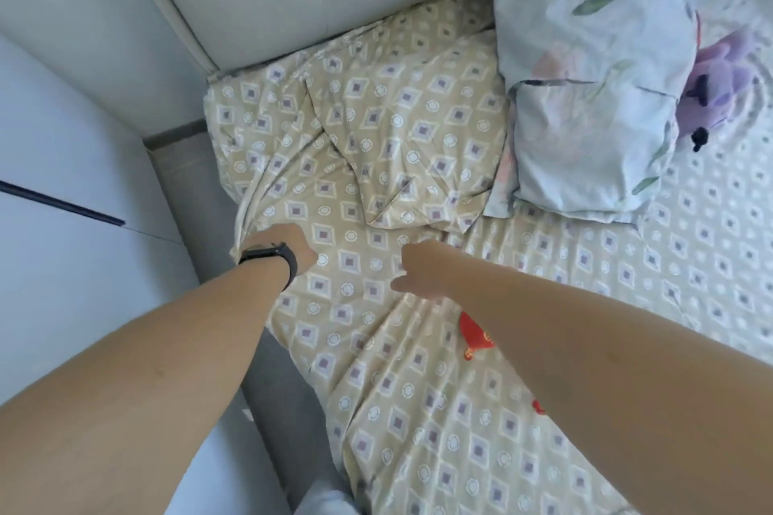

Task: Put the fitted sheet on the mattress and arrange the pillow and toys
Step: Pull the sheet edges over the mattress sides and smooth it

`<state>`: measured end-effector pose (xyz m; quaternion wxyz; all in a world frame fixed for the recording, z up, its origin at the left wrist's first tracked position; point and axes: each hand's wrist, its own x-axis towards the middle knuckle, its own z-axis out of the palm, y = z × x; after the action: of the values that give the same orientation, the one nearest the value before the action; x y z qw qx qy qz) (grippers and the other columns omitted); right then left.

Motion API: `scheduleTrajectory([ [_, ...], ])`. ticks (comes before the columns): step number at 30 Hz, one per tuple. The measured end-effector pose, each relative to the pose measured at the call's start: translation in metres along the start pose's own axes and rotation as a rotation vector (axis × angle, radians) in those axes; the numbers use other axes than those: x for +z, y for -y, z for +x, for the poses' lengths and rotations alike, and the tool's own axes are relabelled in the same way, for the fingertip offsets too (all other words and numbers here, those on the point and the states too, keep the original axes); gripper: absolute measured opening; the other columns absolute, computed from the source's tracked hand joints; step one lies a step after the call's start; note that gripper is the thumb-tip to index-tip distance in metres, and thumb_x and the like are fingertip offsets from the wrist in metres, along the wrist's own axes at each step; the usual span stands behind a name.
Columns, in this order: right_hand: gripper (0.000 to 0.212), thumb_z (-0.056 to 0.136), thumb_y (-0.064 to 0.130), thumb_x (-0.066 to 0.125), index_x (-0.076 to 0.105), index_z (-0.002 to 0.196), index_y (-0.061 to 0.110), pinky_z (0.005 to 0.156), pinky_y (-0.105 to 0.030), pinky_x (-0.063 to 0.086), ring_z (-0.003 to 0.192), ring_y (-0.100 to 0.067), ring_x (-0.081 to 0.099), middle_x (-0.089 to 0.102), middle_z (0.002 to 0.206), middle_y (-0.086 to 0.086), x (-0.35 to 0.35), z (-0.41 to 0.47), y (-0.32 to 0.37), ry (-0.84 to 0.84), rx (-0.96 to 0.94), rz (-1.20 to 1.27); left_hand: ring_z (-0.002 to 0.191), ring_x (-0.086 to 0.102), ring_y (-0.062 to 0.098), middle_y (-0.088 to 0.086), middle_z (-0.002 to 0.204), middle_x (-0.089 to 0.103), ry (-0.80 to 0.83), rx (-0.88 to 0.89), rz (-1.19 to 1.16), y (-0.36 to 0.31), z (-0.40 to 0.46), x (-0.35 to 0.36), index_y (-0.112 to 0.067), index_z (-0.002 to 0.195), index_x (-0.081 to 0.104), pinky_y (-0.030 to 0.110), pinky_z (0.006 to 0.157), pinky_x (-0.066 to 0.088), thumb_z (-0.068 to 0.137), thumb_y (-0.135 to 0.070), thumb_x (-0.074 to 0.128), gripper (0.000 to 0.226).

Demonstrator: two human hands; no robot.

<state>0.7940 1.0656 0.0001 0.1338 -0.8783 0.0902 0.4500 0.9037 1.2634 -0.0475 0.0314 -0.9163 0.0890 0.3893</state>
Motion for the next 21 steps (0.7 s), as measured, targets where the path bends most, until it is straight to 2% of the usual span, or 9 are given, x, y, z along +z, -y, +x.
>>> scheduleTrajectory([
  [1,0.036,0.098,0.041,0.053,0.057,0.116,0.01,0.072,-0.034,0.046,0.096,-0.026,0.06,0.054,0.093,-0.001,-0.007,-0.015,-0.008,-0.015,0.003,0.012,0.053,0.052,0.019,0.003,0.064,0.057,-0.015,0.037,0.021,-0.007,-0.01,-0.015,-0.013,0.072,0.055,0.023,0.049,0.036,0.097,-0.038,0.054,0.035],
  [3,0.03,0.099,0.042,0.051,0.055,0.106,0.013,0.071,-0.033,0.043,0.093,-0.025,0.058,0.051,0.093,-0.001,-0.01,-0.04,-0.017,0.022,0.02,0.035,0.054,0.054,0.02,0.003,0.066,0.058,0.003,0.118,0.111,-0.012,-0.017,-0.031,-0.013,0.076,0.057,0.024,0.049,0.037,0.096,-0.037,0.053,0.032],
  [6,0.037,0.1,0.045,0.048,0.056,0.09,0.011,0.067,-0.033,0.045,0.08,-0.022,0.058,0.057,0.087,-0.002,-0.012,-0.061,-0.025,0.116,0.028,0.007,0.058,0.056,0.019,0.003,0.074,0.061,-0.003,0.222,0.276,-0.019,-0.011,-0.056,-0.014,0.083,0.059,0.025,0.051,0.039,0.097,-0.031,0.05,0.024],
  [8,0.039,0.101,0.045,0.047,0.053,0.078,0.013,0.063,-0.032,0.043,0.069,-0.017,0.053,0.055,0.078,-0.001,-0.013,-0.053,-0.027,0.185,0.077,0.003,0.059,0.056,0.019,0.003,0.077,0.061,0.025,0.322,0.398,-0.021,0.005,-0.067,-0.014,0.089,0.06,0.025,0.051,0.04,0.098,-0.027,0.049,0.019],
  [11,0.034,0.097,0.04,0.049,0.051,0.076,0.014,0.062,-0.033,0.044,0.072,-0.021,0.057,0.053,0.077,-0.002,-0.017,-0.003,-0.02,0.124,0.192,0.139,0.064,0.053,0.021,0.003,0.084,0.055,0.001,0.459,0.555,-0.019,0.049,-0.072,-0.016,0.095,0.05,0.03,0.055,0.043,0.097,-0.017,0.047,0.003],
  [14,0.029,0.095,0.031,0.052,0.051,0.074,0.011,0.051,-0.027,0.04,0.065,-0.021,0.057,0.055,0.074,-0.002,-0.019,0.063,0.004,0.037,0.321,0.324,0.092,0.06,0.028,0.005,0.111,0.055,-0.02,0.528,0.651,-0.004,0.105,-0.068,-0.021,0.118,0.05,0.037,0.068,0.047,0.093,-0.016,0.055,0.025],
  [16,0.027,0.097,0.033,0.056,0.052,0.08,0.012,0.051,-0.026,0.039,0.07,-0.022,0.059,0.055,0.078,-0.002,-0.018,0.104,0.023,0.015,0.324,0.356,0.112,0.055,0.028,0.005,0.128,0.047,-0.011,0.548,0.687,0.005,0.136,-0.061,-0.023,0.13,0.044,0.037,0.076,0.045,0.09,-0.02,0.063,0.044],
  [18,0.031,0.096,0.042,0.059,0.054,0.084,0.014,0.058,-0.028,0.045,0.078,-0.024,0.062,0.059,0.084,-0.002,-0.013,0.152,0.045,0.033,0.315,0.357,0.127,0.046,0.027,0.005,0.14,0.038,0.032,0.584,0.705,0.012,0.174,-0.052,-0.022,0.14,0.035,0.039,0.086,0.044,0.088,-0.024,0.067,0.061],
  [21,0.04,0.091,0.053,0.065,0.056,0.093,0.014,0.074,-0.034,0.048,0.088,-0.024,0.061,0.062,0.091,-0.002,0.001,0.196,0.071,0.116,0.31,0.276,0.128,0.041,0.028,0.006,0.139,0.034,-0.02,0.682,0.765,0.019,0.201,-0.032,-0.019,0.141,0.028,0.041,0.093,0.049,0.075,-0.047,0.08,0.089],
])
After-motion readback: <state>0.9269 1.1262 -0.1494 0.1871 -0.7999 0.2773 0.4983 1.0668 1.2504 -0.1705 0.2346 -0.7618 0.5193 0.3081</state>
